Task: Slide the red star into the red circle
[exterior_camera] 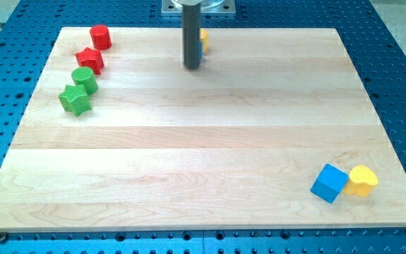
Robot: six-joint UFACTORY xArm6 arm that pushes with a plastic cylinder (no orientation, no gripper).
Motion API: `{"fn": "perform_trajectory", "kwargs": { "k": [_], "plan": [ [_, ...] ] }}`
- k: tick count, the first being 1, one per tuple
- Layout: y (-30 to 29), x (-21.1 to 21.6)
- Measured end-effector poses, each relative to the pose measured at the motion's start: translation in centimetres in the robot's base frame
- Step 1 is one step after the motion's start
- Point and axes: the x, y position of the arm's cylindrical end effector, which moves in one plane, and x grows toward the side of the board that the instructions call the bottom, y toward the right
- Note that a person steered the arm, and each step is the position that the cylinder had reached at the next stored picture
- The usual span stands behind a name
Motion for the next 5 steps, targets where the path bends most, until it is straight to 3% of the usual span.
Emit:
{"fn": "perform_trajectory", "kwargs": {
  "k": [1, 2, 3, 4, 5],
  "plan": [
    [-8.3, -0.2],
    [-8.5, -4.9],
    [-5.1, -11.1],
    [-7.5, -12.4],
    [-15.6, -12.4]
  ]
}}
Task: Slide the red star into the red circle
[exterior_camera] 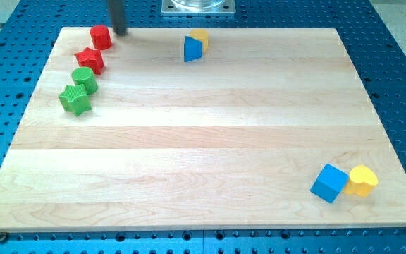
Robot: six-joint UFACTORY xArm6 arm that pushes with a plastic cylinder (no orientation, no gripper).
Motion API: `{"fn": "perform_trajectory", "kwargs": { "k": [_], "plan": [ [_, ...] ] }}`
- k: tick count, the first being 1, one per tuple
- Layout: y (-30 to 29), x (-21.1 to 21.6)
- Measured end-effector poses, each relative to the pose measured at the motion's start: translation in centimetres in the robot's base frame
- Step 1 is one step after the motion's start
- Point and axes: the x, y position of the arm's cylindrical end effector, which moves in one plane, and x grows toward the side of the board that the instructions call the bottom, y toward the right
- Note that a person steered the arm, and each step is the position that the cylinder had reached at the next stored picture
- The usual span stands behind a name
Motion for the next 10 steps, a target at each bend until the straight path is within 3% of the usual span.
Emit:
{"fn": "perform_trajectory", "kwargs": {
  "k": [2, 4, 5, 6, 7, 8, 9, 10],
  "plan": [
    [-3.3, 2.8],
    [12.2, 4.8],
    [5.2, 3.1],
    [-3.6, 4.1],
    [-9.3, 8.8],
    [-2.7, 11.8],
    [7.1, 11.6],
    [4.1, 13.0]
  ]
}}
